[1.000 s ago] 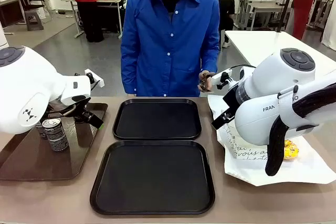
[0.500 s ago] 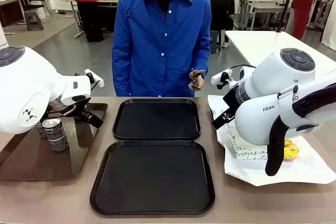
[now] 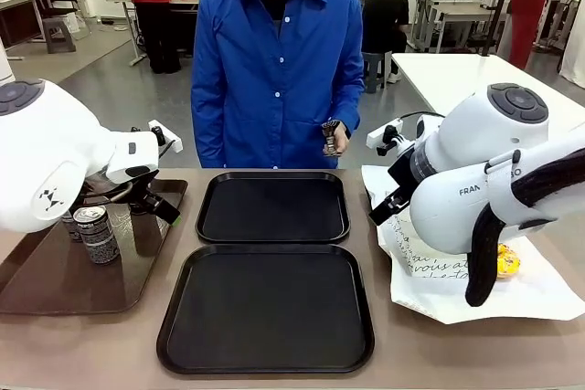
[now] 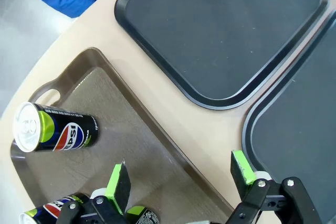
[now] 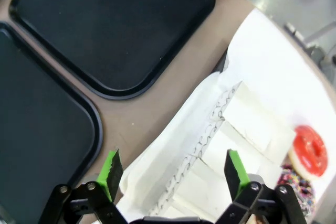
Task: Set up donuts and drinks on trays.
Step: Pick up one Pepsi coke and place it on the Flat Tray.
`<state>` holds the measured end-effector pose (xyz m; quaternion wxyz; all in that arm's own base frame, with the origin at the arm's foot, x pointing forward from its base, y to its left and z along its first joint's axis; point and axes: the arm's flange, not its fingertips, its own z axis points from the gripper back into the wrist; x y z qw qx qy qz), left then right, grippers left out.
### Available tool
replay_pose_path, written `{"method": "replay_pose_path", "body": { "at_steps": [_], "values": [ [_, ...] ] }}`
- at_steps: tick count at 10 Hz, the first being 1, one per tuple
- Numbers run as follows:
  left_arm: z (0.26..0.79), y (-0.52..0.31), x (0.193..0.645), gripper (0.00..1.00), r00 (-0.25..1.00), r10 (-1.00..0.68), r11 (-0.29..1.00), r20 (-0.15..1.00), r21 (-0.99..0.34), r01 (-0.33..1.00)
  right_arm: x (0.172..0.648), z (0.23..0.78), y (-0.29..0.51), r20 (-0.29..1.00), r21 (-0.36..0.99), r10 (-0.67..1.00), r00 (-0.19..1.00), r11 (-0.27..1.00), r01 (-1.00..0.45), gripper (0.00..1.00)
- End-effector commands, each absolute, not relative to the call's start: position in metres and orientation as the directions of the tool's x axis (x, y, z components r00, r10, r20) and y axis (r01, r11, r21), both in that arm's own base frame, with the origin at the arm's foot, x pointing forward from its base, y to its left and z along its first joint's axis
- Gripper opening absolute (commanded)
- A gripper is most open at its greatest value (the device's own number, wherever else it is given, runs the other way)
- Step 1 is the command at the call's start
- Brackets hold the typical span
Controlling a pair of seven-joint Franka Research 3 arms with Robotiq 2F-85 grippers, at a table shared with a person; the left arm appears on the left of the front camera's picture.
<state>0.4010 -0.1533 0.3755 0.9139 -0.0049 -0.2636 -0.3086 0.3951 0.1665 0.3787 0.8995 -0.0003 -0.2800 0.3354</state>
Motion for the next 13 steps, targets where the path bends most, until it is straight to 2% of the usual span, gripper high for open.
{"method": "replay_pose_path", "body": {
  "at_steps": [1, 2, 3, 4, 6, 7, 8, 10, 11, 12, 13],
  "values": [
    [0.393, -0.151, 0.311, 1.00, 0.642, -0.658, 0.748, 0.394, 0.239, 0.620, 0.323, 0.395, 0.147, 0.467, -0.251, 0.650, 0.599, 0.747, -0.615, 1.00],
    [0.391, -0.142, 0.266, 1.00, 0.638, -0.726, 0.687, 0.258, 0.327, 0.649, 0.276, 0.405, 0.131, 0.444, -0.255, 0.661, 0.605, 0.740, -0.622, 1.00],
    [0.390, -0.127, 0.232, 1.00, 0.649, -0.739, 0.671, 0.182, 0.290, 0.683, 0.223, 0.407, 0.109, 0.352, -0.233, 0.663, 0.661, 0.746, -0.624, 1.00],
    [0.391, -0.120, 0.212, 1.00, 0.655, -0.734, 0.678, 0.181, 0.249, 0.692, 0.194, 0.405, 0.096, 0.291, -0.215, 0.666, 0.686, 0.745, -0.632, 1.00],
    [0.384, -0.115, 0.174, 1.00, 0.672, -0.711, 0.703, 0.207, 0.165, 0.692, 0.150, 0.397, 0.080, 0.282, -0.189, 0.666, 0.690, 0.744, -0.641, 1.00],
    [0.385, -0.117, 0.173, 1.00, 0.636, -0.718, 0.691, 0.281, 0.184, 0.699, 0.158, 0.391, 0.078, 0.281, -0.230, 0.671, 0.686, 0.741, -0.630, 1.00],
    [0.457, -0.185, 0.289, 1.00, 0.670, -0.728, 0.684, 0.145, 0.213, 0.697, 0.298, 0.486, 0.146, 0.253, -0.214, 0.676, 0.692, 0.737, -0.642, 1.00],
    [0.457, -0.185, 0.289, 1.00, 0.670, -0.728, 0.684, 0.145, 0.213, 0.697, 0.298, 0.486, 0.146, 0.253, -0.214, 0.676, 0.692, 0.737, -0.642, 1.00],
    [0.472, -0.188, 0.272, 1.00, 0.664, -0.728, 0.685, 0.171, 0.193, 0.702, 0.276, 0.504, 0.139, 0.245, -0.219, 0.678, 0.693, 0.735, -0.641, 1.00],
    [0.481, -0.162, 0.266, 1.00, 0.659, -0.499, 0.683, 0.563, -0.212, 0.699, 0.283, 0.489, 0.095, 0.330, 0.163, 0.480, 0.813, 0.819, -0.550, 1.00],
    [0.491, -0.129, 0.258, 1.00, 0.685, -0.293, 0.583, 0.667, -0.443, 0.681, 0.282, 0.475, 0.052, 0.338, 0.405, 0.339, 0.878, 0.789, -0.461, 1.00]
  ]
}}
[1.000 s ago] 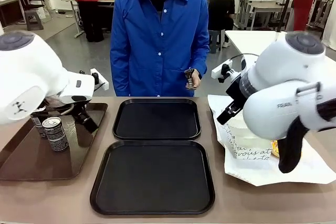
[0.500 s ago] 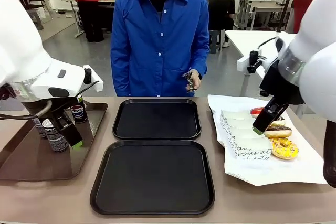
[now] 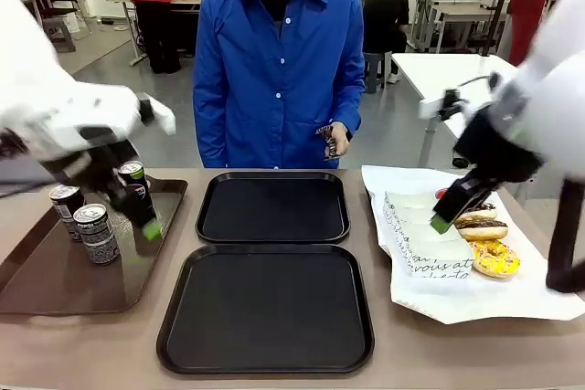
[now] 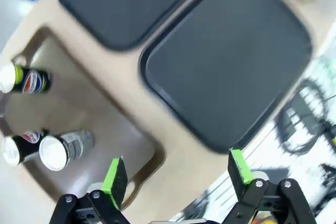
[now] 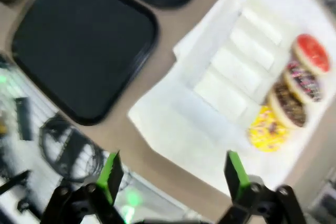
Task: Set up donuts and drinks on trays.
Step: Pick up one Pepsi coke and place it on the Flat Tray.
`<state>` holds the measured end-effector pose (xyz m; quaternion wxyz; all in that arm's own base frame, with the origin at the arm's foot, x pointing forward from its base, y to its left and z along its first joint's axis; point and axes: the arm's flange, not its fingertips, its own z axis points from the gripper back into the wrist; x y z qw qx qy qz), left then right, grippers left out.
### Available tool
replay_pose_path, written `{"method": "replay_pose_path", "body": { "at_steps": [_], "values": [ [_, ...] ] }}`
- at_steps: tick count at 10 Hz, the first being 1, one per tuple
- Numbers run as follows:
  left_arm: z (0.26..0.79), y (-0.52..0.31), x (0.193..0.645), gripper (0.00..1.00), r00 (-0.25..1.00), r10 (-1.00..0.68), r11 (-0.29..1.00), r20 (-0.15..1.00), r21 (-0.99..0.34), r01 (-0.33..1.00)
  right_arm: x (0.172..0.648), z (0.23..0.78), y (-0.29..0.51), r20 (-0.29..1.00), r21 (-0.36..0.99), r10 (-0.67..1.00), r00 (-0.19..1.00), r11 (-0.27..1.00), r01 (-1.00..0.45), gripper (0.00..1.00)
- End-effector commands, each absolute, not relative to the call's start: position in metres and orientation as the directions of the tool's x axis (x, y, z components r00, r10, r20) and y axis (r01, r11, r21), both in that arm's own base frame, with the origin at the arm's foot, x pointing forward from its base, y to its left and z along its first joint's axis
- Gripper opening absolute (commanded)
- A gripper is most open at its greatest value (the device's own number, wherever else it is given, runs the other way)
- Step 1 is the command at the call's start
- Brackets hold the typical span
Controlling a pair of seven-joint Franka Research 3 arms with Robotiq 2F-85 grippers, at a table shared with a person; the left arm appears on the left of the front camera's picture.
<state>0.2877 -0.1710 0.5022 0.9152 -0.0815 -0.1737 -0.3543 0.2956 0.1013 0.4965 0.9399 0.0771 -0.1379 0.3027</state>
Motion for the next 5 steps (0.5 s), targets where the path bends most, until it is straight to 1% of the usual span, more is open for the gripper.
{"method": "replay_pose_path", "body": {
  "at_steps": [1, 2, 3, 5],
  "values": [
    [0.499, -0.098, 0.251, 1.00, 0.709, -0.154, 0.466, 0.688, -0.582, 0.666, 0.277, 0.462, 0.009, 0.328, 0.577, 0.193, 0.925, 0.735, -0.358, 1.00],
    [0.504, -0.069, 0.244, 1.00, 0.736, -0.069, 0.437, 0.674, -0.643, 0.629, 0.268, 0.452, -0.028, 0.322, 0.657, 0.079, 0.944, 0.699, -0.282, 1.00],
    [0.500, -0.037, 0.239, 1.00, 0.781, 0.014, 0.401, 0.624, -0.719, 0.568, 0.259, 0.441, -0.069, 0.302, 0.737, -0.044, 0.952, 0.644, -0.204, 1.00],
    [0.469, 0.012, 0.242, 1.00, 0.859, 0.106, 0.326, 0.500, -0.834, 0.445, 0.246, 0.416, -0.134, 0.274, 0.850, -0.205, 0.940, 0.508, -0.138, 1.00]
  ]
}}
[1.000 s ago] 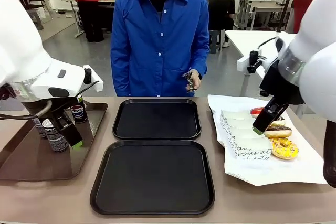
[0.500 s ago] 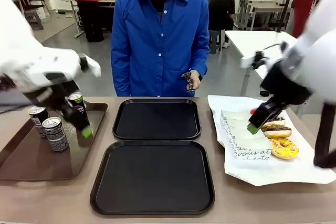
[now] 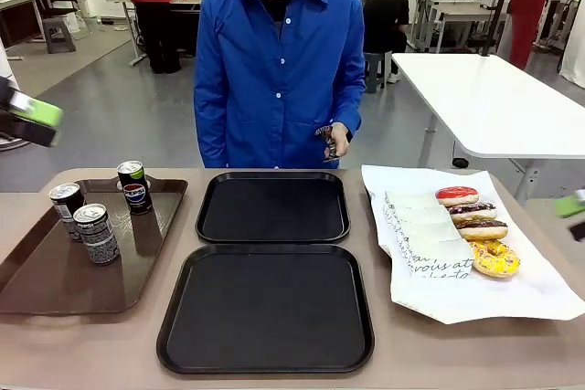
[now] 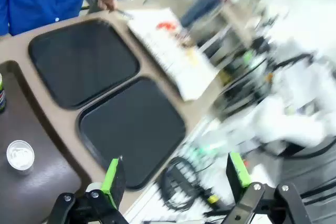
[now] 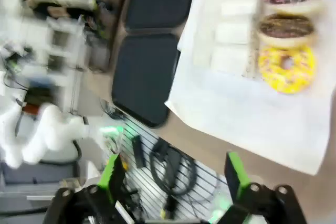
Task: Set up donuts and drinks on trays.
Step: Pick up one Pepsi coke and place it on the Flat Tray.
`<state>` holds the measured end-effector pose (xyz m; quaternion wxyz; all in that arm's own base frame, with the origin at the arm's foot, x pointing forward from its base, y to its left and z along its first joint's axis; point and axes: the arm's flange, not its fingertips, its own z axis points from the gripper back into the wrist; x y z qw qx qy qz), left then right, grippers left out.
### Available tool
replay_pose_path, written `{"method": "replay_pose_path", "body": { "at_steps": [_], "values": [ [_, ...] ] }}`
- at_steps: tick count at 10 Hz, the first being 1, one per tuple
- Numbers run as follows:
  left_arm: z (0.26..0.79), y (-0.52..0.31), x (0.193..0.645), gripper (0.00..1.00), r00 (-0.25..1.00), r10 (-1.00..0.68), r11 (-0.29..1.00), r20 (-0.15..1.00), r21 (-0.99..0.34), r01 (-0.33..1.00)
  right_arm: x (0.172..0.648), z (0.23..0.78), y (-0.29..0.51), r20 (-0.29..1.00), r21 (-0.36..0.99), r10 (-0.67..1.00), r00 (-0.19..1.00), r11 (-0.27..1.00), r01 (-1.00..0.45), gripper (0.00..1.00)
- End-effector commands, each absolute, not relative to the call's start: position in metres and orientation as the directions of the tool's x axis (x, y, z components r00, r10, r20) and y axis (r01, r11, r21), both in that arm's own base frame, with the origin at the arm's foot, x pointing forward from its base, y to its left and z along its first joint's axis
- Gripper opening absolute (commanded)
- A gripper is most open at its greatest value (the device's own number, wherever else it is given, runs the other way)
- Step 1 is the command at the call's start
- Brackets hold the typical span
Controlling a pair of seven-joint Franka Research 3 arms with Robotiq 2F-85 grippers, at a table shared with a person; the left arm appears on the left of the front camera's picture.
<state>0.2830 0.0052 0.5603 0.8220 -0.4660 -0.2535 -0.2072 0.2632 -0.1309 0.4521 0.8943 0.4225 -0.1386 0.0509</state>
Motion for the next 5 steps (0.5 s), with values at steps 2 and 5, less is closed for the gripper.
{"method": "replay_pose_path", "body": {
  "at_steps": [2, 5],
  "values": [
    [0.428, 0.056, 0.245, 1.00, 0.899, 0.222, 0.253, 0.377, -0.913, 0.321, 0.222, 0.407, -0.178, 0.305, 0.901, -0.329, 0.894, 0.404, -0.158, 1.00],
    [0.391, 0.104, 0.228, 1.00, 0.896, 0.353, 0.209, 0.270, -0.956, 0.206, 0.199, 0.398, -0.221, 0.294, 0.925, -0.487, 0.823, 0.363, -0.116, 1.00]
  ]
}}
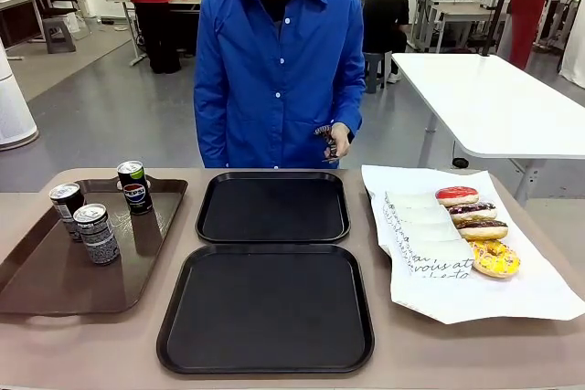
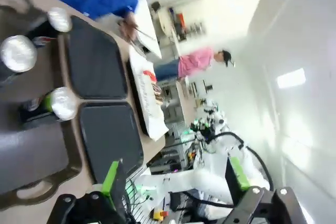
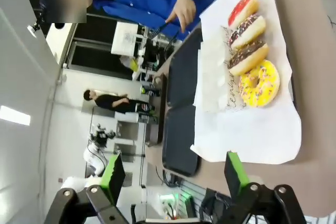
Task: Set up donuts and drinks on trays.
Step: Pick up one Pepsi coke and place it on the Flat Tray.
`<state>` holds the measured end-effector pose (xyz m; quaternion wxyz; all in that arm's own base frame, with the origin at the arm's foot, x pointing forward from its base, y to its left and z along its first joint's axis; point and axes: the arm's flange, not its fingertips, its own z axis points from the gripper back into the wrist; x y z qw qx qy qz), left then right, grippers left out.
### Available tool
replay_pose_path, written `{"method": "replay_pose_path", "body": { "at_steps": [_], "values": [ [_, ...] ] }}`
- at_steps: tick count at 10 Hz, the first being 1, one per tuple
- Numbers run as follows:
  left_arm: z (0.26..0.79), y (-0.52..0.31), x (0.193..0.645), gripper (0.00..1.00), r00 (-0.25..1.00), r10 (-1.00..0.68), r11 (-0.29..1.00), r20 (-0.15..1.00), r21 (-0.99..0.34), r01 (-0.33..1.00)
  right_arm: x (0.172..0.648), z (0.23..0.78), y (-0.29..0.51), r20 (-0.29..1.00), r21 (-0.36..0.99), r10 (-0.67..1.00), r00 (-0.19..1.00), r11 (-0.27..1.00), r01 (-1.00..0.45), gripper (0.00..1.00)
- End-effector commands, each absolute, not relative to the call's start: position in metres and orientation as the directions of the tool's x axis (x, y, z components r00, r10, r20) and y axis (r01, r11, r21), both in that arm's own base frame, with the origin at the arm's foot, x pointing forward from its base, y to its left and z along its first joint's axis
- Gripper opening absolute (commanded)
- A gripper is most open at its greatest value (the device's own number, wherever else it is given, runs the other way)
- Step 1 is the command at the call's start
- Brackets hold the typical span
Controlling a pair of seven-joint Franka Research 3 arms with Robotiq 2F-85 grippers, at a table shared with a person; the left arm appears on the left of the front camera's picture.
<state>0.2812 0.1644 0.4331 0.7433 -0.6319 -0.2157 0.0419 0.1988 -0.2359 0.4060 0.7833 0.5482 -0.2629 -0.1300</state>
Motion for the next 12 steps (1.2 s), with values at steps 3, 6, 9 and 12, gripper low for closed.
{"method": "replay_pose_path", "body": {
  "at_steps": [3, 6, 9, 12],
  "values": [
    [0.385, 0.125, 0.216, 1.00, 0.892, 0.392, 0.272, 0.224, -0.955, 0.120, 0.198, 0.395, -0.231, 0.281, 0.935, -0.480, 0.831, 0.334, -0.123, 1.00],
    [0.391, 0.125, 0.208, 1.00, 0.895, 0.382, 0.322, 0.231, -0.941, 0.106, 0.206, 0.397, -0.227, 0.265, 0.932, -0.451, 0.852, 0.346, -0.107, 1.00],
    [0.405, 0.121, 0.210, 1.00, 0.927, 0.299, 0.430, 0.225, -0.899, 0.079, 0.204, 0.393, -0.226, 0.250, 0.934, -0.450, 0.857, 0.344, -0.092, 1.00],
    [0.415, 0.194, 0.253, 1.00, 0.898, 0.366, 0.343, 0.242, -0.933, 0.111, 0.204, 0.393, -0.226, 0.250, 0.934, -0.450, 0.857, 0.344, -0.092, 1.00]
  ]
}}
